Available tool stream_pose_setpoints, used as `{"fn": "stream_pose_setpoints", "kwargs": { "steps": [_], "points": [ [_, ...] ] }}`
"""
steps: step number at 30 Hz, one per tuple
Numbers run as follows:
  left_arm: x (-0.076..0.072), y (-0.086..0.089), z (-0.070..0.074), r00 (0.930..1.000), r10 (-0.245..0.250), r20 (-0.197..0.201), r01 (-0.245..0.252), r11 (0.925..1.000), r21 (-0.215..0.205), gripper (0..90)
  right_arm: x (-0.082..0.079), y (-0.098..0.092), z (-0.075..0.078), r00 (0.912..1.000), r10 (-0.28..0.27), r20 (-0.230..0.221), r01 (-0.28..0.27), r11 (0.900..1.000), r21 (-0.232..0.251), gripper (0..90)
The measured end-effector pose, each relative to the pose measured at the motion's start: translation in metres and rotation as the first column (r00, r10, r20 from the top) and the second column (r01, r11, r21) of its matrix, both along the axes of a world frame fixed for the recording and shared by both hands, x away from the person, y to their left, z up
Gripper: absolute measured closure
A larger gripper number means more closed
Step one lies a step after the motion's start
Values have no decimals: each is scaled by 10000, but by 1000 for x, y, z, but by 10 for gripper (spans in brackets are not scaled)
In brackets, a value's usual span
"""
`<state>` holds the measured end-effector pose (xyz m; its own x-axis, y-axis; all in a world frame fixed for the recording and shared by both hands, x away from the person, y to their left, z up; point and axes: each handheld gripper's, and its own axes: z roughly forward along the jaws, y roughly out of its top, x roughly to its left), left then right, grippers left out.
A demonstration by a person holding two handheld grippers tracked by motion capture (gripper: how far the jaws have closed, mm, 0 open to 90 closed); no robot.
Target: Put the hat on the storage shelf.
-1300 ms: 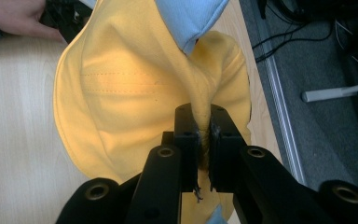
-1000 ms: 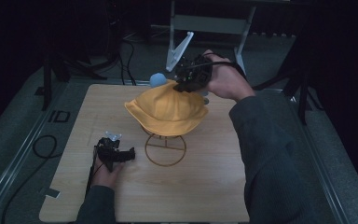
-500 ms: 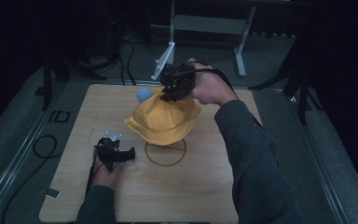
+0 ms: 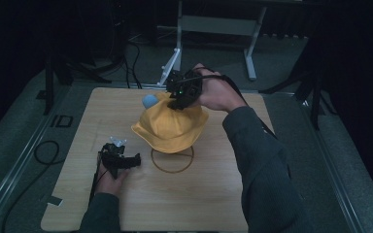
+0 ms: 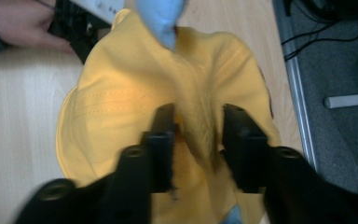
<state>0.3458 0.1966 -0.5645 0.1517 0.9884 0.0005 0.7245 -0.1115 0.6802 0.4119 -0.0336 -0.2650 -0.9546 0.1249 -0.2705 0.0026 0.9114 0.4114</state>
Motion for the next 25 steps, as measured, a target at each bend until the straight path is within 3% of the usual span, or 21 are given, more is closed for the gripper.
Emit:
{"fn": "stream_pose_setpoints", "kwargs": {
  "steps": [5,7,9,16,25],
  "points": [
    [0,0,0,10000,-2,-2,2,10000,-4,0,2,-6,7,9978,-628,-228,633,9978,202,372],
    [0,0,0,10000,-2,-2,2,10000,-3,0,-2,-8,10,9968,-719,337,709,9970,309,268],
    [0,0,0,10000,-11,-6,11,10000,-3,0,-4,-11,13,9953,-864,436,843,9953,480,221],
    [0,0,0,10000,-46,-30,46,10000,10,0,-8,-23,23,9908,-1142,726,1083,9908,806,181],
    [0,0,0,10000,-72,-53,72,10000,36,0,-9,-27,27,9885,-1368,651,1313,9878,833,181]
  ]
}}
